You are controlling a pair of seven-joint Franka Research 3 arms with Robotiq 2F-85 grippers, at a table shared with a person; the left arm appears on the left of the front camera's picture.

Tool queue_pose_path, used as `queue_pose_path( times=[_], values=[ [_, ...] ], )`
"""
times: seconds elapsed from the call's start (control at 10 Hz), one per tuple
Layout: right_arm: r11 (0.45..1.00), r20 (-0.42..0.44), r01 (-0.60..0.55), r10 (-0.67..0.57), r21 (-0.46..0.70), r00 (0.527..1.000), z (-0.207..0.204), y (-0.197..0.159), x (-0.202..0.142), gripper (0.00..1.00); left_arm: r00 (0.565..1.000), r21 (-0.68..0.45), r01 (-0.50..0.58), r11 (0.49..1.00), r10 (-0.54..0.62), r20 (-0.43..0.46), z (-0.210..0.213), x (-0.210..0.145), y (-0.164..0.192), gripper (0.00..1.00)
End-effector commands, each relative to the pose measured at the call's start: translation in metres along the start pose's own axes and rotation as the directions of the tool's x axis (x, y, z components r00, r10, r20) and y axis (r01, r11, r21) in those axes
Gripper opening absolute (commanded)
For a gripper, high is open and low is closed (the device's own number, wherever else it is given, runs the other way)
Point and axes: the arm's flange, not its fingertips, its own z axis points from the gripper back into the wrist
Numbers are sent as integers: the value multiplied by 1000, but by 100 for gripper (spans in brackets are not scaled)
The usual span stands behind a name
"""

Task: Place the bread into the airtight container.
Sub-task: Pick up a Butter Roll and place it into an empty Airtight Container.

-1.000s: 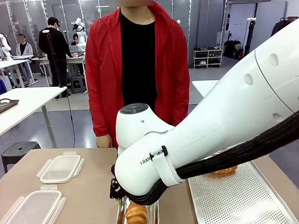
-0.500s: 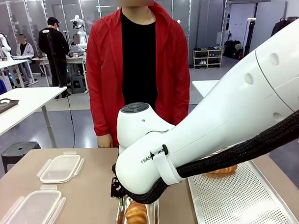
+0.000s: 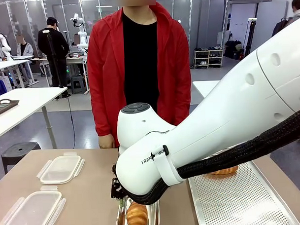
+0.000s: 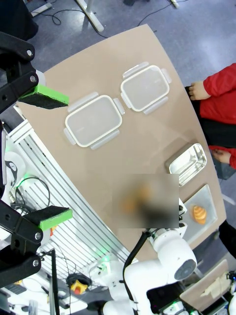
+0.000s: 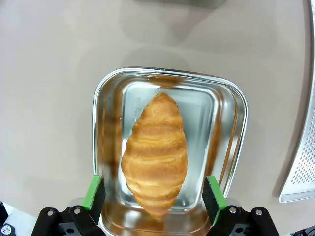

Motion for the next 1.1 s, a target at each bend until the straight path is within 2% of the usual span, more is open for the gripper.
queue_pose_path(
  times=[0.0, 0.2, 0.3, 0.6, 0.8, 1.0],
  values=[
    [1000, 2, 19, -19, 4, 1000, 2, 1, -1, 100, 1000, -8, 17, 1000, -17, 0, 1, 0, -1, 100],
    [1000, 0, 0, 0, 0, 1000, 0, 0, 0, 100, 1000, -8, 17, 1000, -17, 0, 1, 0, -1, 100],
    [999, 49, -48, 48, 0, 998, 34, -16, 1, 100, 1000, -8, 17, 1000, -17, 0, 1, 0, -1, 100],
    [984, 85, -175, 172, 24, 981, 122, -62, -6, 100, 1000, -8, 17, 1000, -17, 0, 1, 0, -1, 100],
    [972, 116, -229, 222, 58, 968, 182, -108, -15, 100, 1000, -8, 17, 1000, -17, 0, 1, 0, -1, 100],
    [933, 173, -346, 327, 98, 929, 243, -166, -37, 100, 1000, -8, 17, 1000, -17, 0, 1, 0, -1, 100]
  ],
)
